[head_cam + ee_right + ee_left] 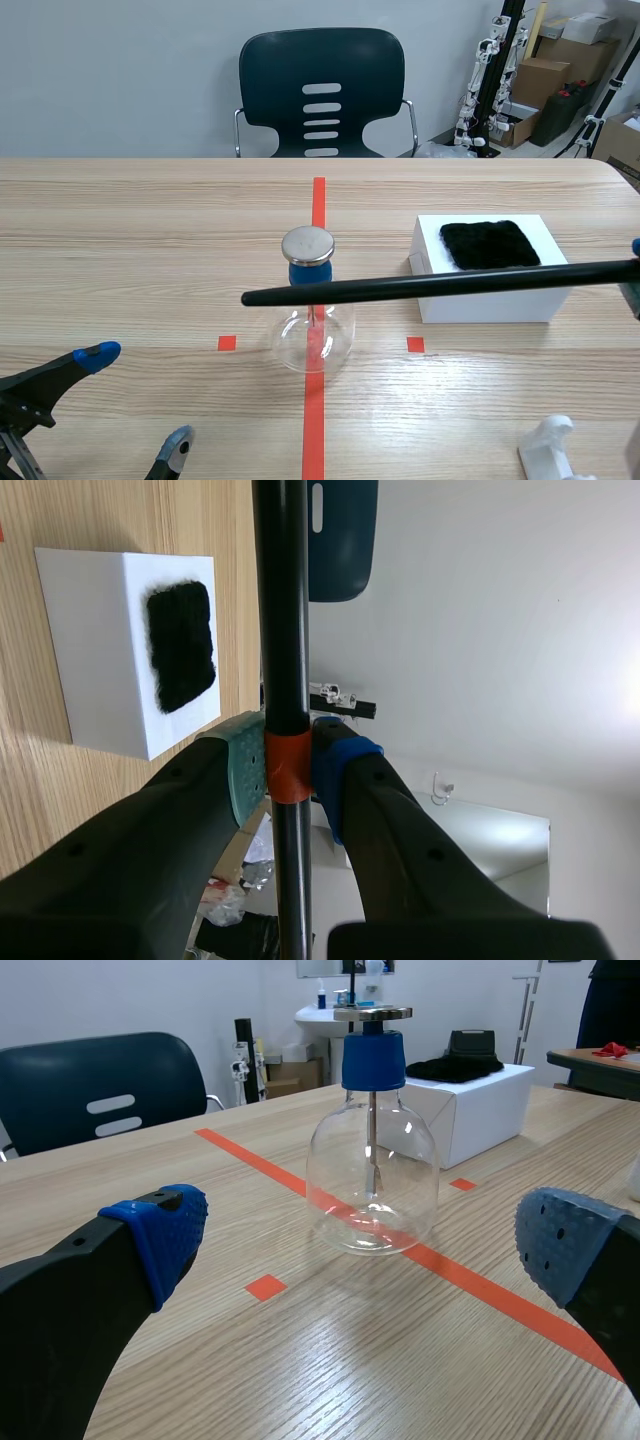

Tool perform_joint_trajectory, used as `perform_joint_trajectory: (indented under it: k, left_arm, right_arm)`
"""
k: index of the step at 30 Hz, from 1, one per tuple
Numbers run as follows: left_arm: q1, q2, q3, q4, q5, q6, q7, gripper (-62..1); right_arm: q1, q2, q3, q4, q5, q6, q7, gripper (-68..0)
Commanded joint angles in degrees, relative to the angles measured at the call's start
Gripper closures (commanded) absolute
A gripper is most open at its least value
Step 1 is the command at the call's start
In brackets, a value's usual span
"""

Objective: Do the electroscope experiment. move the rod toward and away from the electroscope

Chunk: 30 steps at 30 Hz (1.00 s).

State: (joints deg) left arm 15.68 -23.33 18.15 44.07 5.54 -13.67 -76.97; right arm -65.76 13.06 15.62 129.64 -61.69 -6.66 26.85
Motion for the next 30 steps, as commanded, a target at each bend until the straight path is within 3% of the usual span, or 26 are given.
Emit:
perform_joint_trajectory:
  k: [1, 7, 12, 21, 26, 30]
  left_arm:
    - [0.0, -0.04, -0.07, 0.66, -0.35, -0.17, -1.2, -62.3]
    - [0.0, -0.04, -0.07, 0.66, -0.35, -0.17, -1.22, -62.3]
    - [0.0, -0.04, -0.07, 0.66, -0.35, -0.17, -1.22, -62.3]
    - [0.0, -0.04, -0.07, 0.66, -0.35, -0.17, -1.22, -62.3]
    - [0.0, -0.04, -0.07, 0.66, -0.35, -0.17, -1.2, -62.3]
    - [0.0, -0.04, -0.07, 0.66, -0.35, -0.17, -1.2, -62.3]
  right_arm:
    - [0.2, 0.59, 0.07, 0.7, 0.46, -0.85, -0.63, -6.2]
    - [0.2, 0.74, 0.09, 0.7, 0.46, -1.36, -2.54, -5.3]
    - [1.7, 3.1, 0.2, 0.7, 2.43, -4.94, -7.15, -4.8]
    - [9.29, 20.76, 0.17, 0.61, 12.46, -4.96, -23.02, -4.5]
    - [15.15, 31.34, -0.96, -1.95, 15.23, -4.92, -27.02, -3.7]
    - [21.73, 38.36, -4.94, -5.55, 16.31, -4.96, -28.76, -3.6]
